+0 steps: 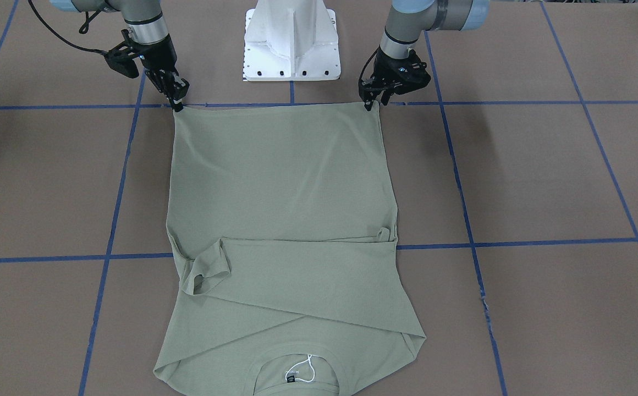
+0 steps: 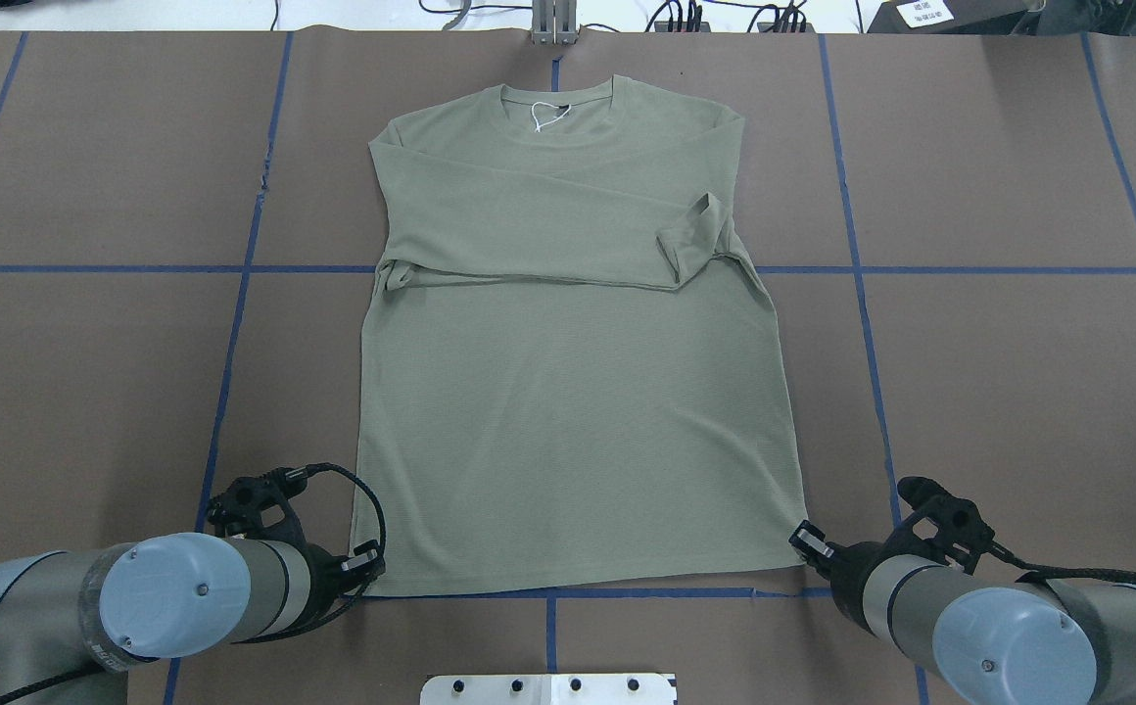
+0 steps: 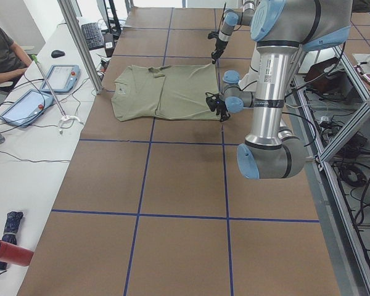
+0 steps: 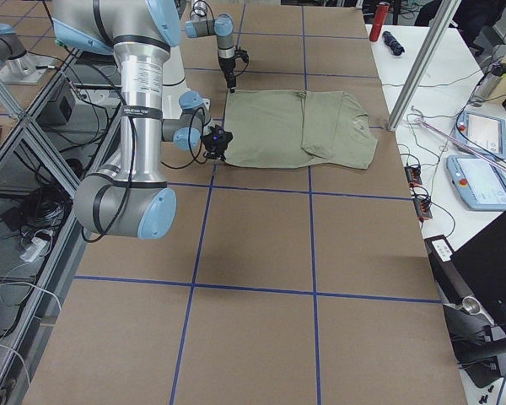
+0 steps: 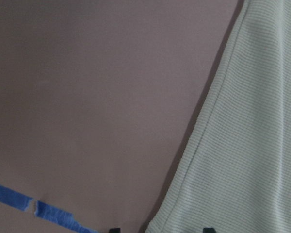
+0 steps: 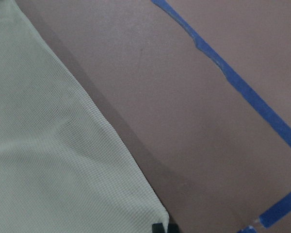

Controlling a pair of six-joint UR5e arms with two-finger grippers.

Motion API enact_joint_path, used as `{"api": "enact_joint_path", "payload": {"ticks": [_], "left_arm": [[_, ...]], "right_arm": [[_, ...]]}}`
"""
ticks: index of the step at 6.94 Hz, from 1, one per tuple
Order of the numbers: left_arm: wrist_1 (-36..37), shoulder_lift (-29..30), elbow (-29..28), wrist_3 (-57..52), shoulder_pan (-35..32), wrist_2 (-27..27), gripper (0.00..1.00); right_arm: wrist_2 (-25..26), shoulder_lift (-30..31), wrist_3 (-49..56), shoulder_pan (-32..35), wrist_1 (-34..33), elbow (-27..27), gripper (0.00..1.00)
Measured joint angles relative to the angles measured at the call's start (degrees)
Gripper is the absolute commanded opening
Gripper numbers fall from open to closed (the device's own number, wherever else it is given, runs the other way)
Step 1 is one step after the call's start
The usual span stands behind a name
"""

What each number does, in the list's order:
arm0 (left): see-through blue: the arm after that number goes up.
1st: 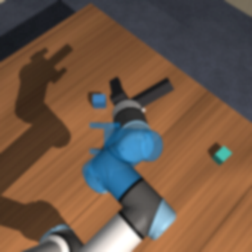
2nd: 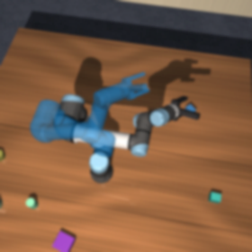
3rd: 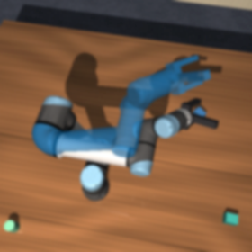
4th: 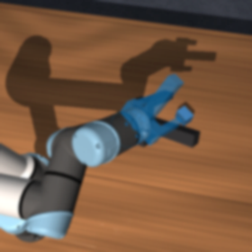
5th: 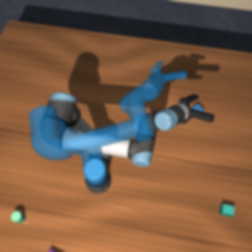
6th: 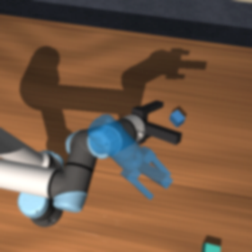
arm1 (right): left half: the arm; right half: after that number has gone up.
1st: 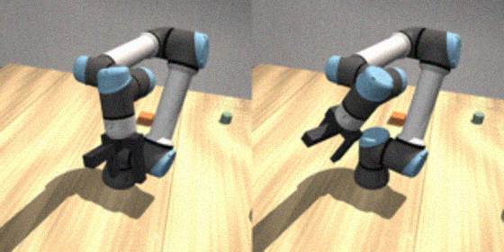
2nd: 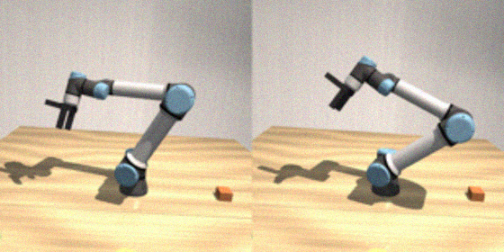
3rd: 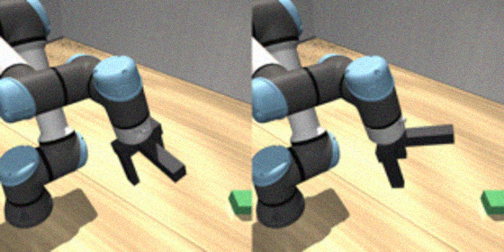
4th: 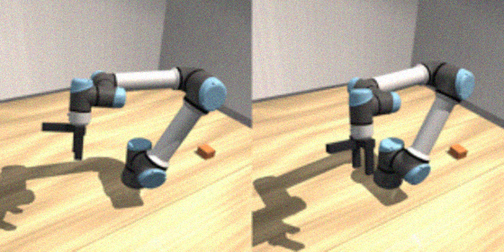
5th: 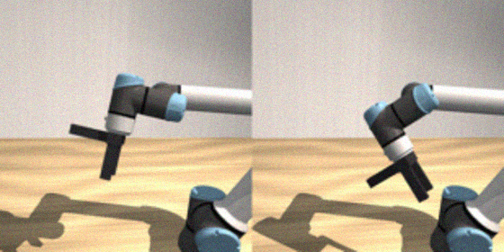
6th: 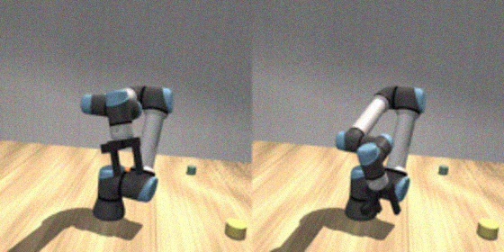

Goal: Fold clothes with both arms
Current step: 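Grasp both hem corners and pull them toward the robot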

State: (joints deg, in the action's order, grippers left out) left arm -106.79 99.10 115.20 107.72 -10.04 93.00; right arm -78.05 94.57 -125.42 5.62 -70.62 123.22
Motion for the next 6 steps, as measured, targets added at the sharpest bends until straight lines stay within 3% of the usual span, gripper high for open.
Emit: {"api": "enact_joint_path", "payload": {"ticks": [4,6], "left_arm": [[0.00,0.04,0.61,0.07,-0.01,-0.01,0.00],[0.00,-0.73,4.51,0.02,-0.09,0.07,0.00]], "right_arm": [[0.08,-0.01,-0.04,0.04,-0.02,0.05,0.00],[0.14,-0.10,-0.08,0.04,0.01,0.40,0.00]]}}
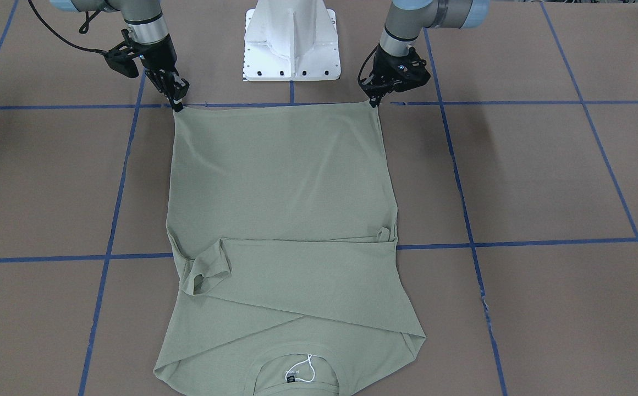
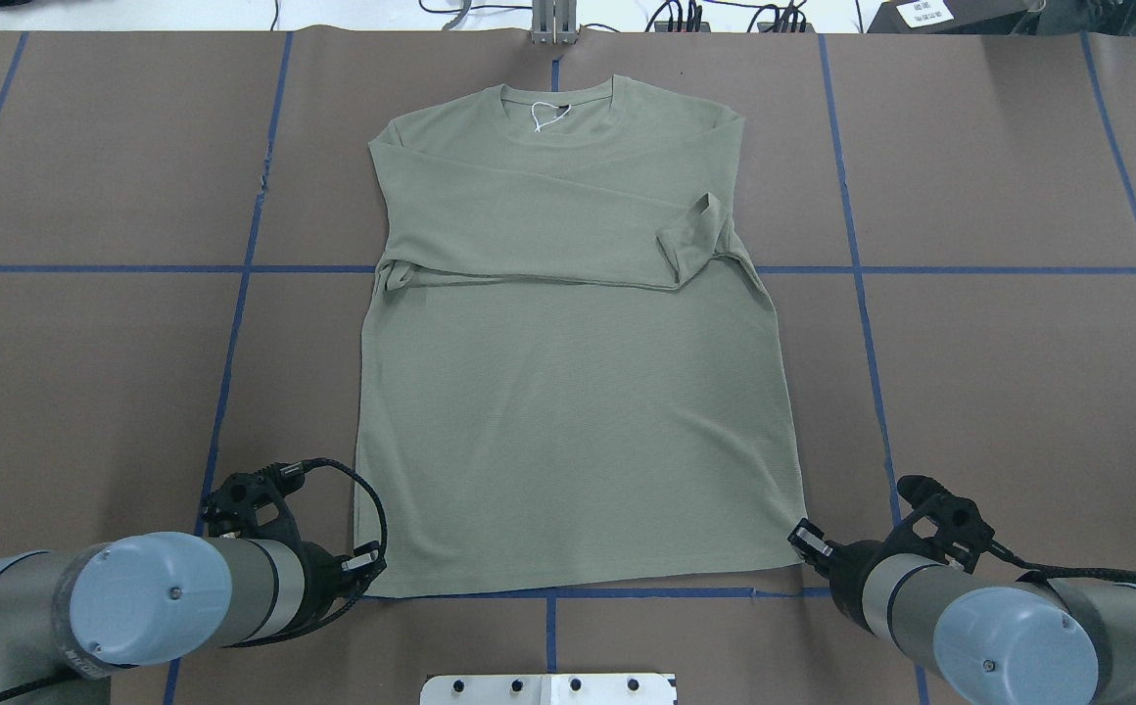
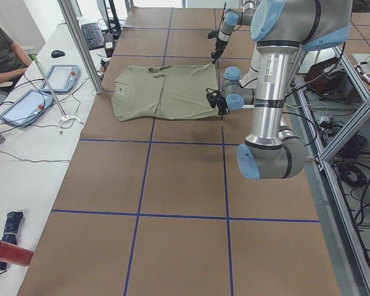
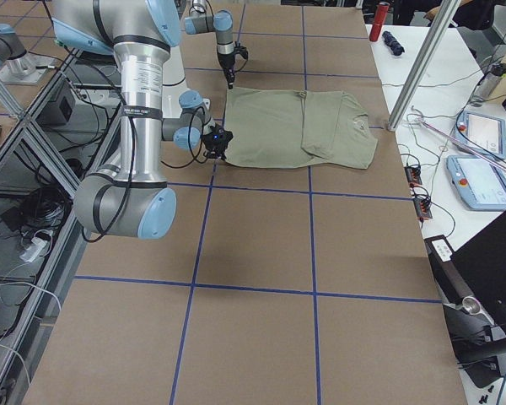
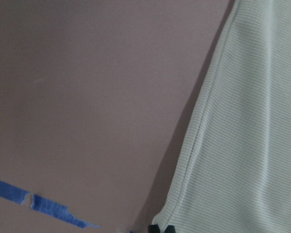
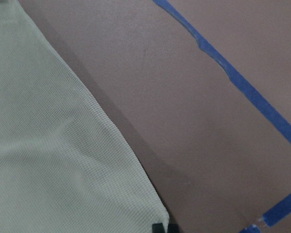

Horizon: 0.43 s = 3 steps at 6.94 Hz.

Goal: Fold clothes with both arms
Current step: 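Grasp both hem corners and pull them toward the robot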

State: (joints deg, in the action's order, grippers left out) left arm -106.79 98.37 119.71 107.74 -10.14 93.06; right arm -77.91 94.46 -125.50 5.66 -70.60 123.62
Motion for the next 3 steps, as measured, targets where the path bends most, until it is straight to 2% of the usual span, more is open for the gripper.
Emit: {"api": "enact_joint_path", "payload": {"ticks": [3], "left_arm": [[0.00,-6.35,8.95,0.68,1.89,0.27,0.00]], "right_arm": [[-0.29,0.40,-0.01,-2.99,0.03,2.86,0.00]]}}
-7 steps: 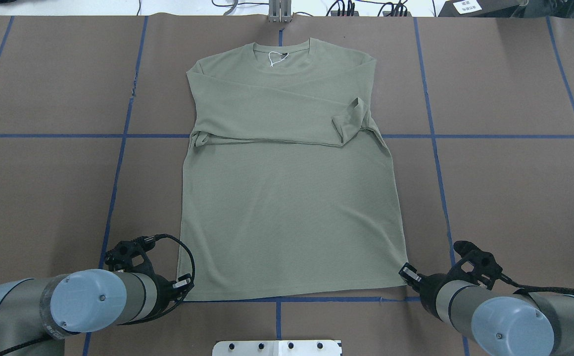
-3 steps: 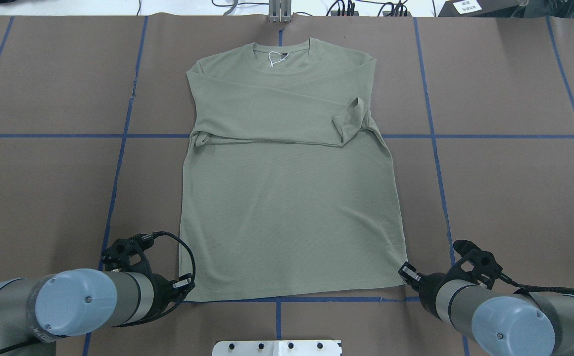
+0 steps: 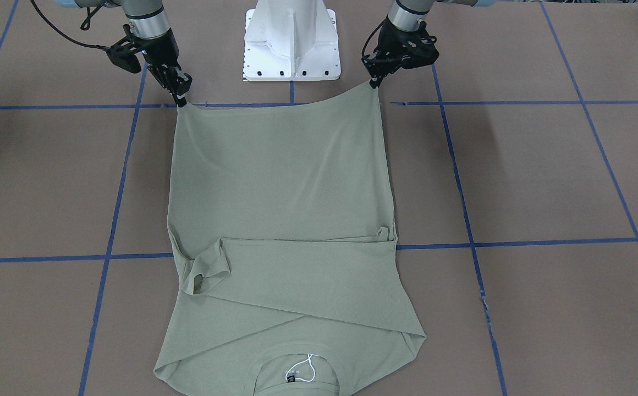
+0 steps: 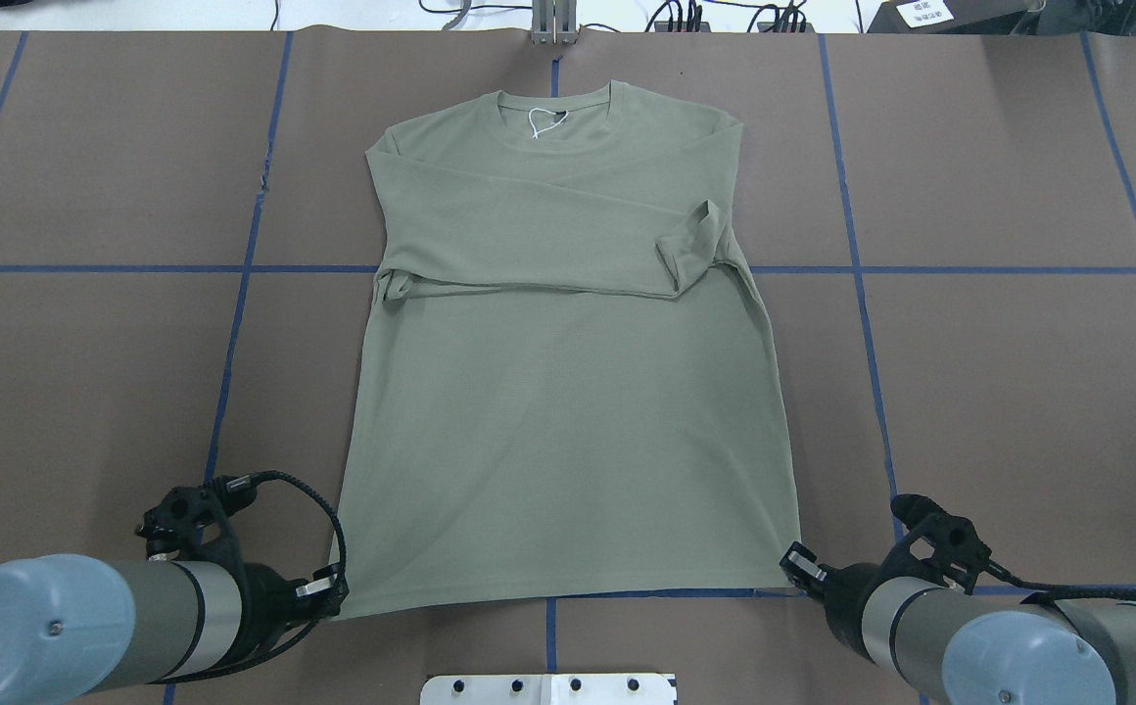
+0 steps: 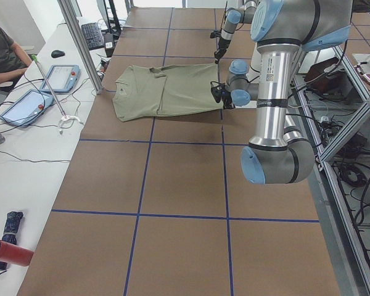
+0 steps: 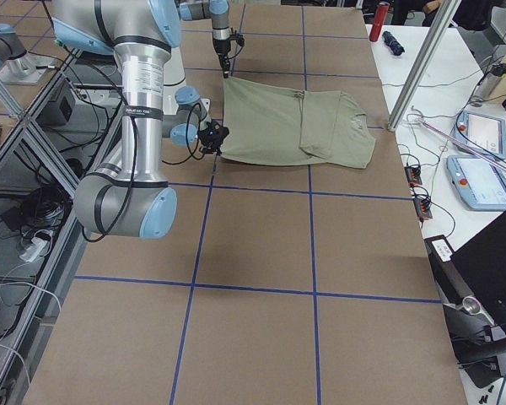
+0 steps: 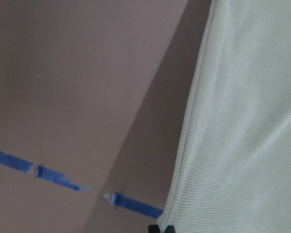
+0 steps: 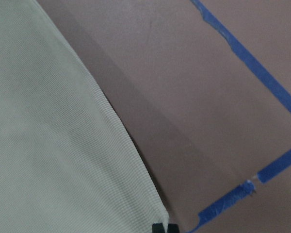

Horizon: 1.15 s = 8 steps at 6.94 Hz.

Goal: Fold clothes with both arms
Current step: 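Grasp both hem corners and pull them toward the robot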

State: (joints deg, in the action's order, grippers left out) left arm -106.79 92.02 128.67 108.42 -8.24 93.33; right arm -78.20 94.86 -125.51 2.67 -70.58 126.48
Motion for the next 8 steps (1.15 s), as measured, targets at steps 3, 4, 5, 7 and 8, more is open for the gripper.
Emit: {"api": "enact_joint_path", "payload": {"ticks": [3,4,5,7,8], "left_arm": [[0.00,-3.78,4.43,5.04,4.13,-0.05,0.00],[0.00,-3.97,4.82,6.21,4.84,-0.07,0.00],[0.00,-3.97,5.25,7.25,5.12,-0.08,0.00],[-0.02,-3.07,7.52,8.89,4.17,-0.05,0.00],[-0.06,-1.81,7.84,7.68,1.81,-0.06,0.00]], "right_arm": [[-0.04,2.94,-0.04,-5.54,-0.02,5.57,0.00],[-0.10,4.63,-0.02,-6.64,-0.01,7.24,0.00],[-0.29,6.46,-0.02,-7.04,0.00,8.71,0.00],[-0.47,8.44,-0.06,-5.61,0.00,10.94,0.00],[-0.58,7.17,0.08,-2.24,0.00,11.24,0.00]]}}
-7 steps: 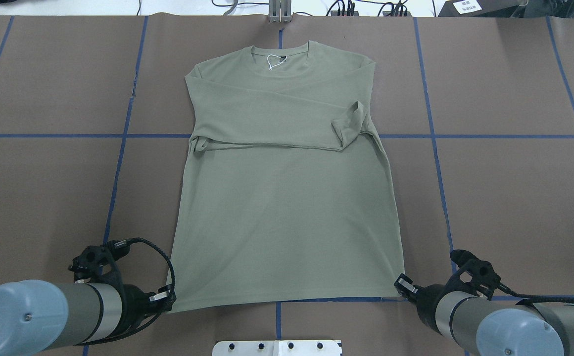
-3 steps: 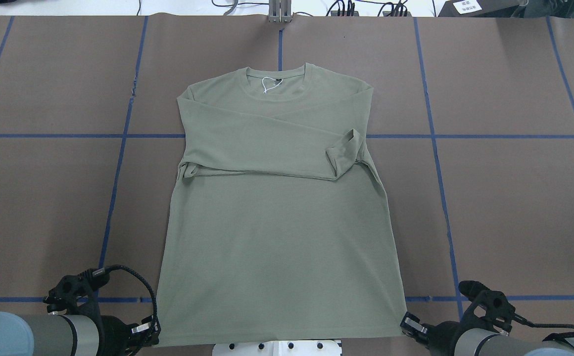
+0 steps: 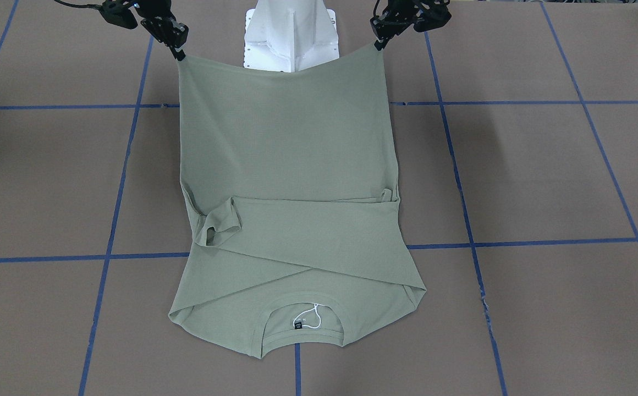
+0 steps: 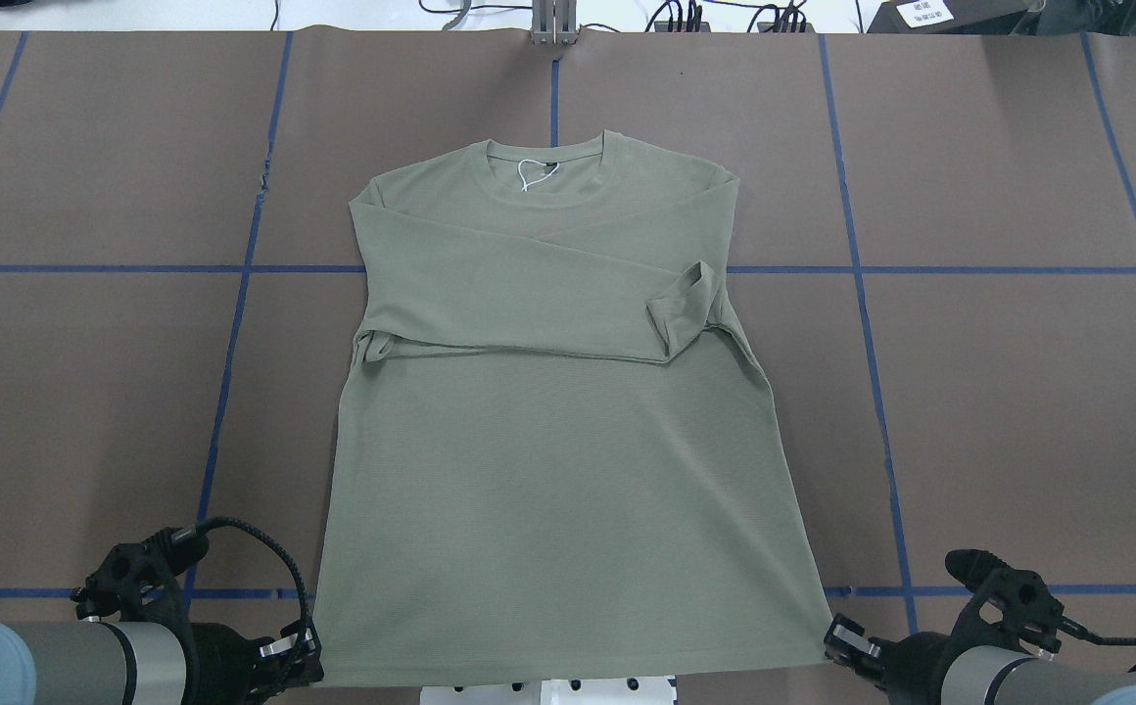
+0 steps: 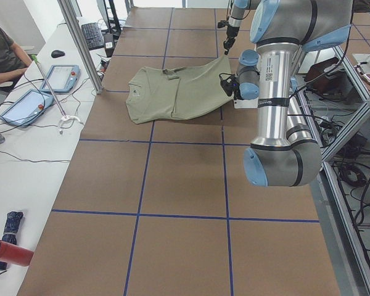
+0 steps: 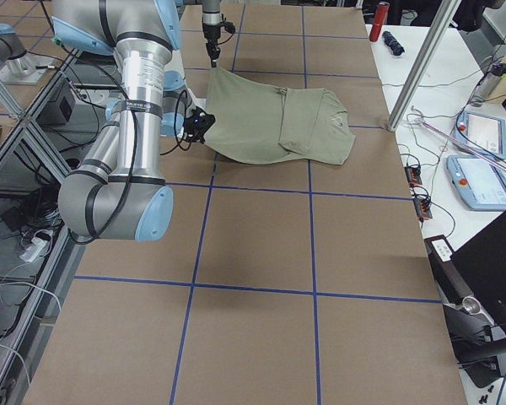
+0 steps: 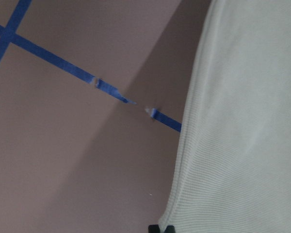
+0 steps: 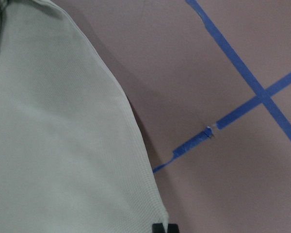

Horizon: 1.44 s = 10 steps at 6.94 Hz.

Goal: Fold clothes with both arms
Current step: 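Grasp both hem corners and pull them toward the robot, then lift the hem with both grippers and fold it over onto the collar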

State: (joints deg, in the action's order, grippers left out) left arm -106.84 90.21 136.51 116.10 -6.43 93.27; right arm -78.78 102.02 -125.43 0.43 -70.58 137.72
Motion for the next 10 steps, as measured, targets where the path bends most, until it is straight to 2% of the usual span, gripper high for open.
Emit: {"api": "enact_joint_path", "payload": {"ticks": [2,4,6,7,9,10], "left_arm": [[0.01,5.82,-3.72,-10.49,-10.06,0.07,0.00],[-0.16,13.84,-13.68,-20.81,-21.20,0.40,0.00],[-1.30,19.45,-23.39,-29.06,-29.36,0.57,0.00],[-4.60,20.69,-28.81,-31.55,-31.89,0.57,0.00],[-13.48,22.80,-39.19,-33.57,-35.36,0.43,0.00],[-15.14,25.28,-43.70,-34.37,-36.53,0.35,0.00]], "right_arm": [[-0.22,-3.24,3.12,7.39,-0.08,-1.90,0.00],[-1.74,-11.29,13.63,16.63,-3.33,-8.44,0.00],[-6.97,-24.38,24.11,27.57,-9.75,-20.31,0.00],[-9.22,-29.53,28.43,32.57,-10.63,-27.17,0.00],[-14.07,-37.30,34.27,39.46,-9.66,-39.04,0.00],[-15.09,-40.26,35.68,41.29,-7.74,-44.61,0.00]]}}
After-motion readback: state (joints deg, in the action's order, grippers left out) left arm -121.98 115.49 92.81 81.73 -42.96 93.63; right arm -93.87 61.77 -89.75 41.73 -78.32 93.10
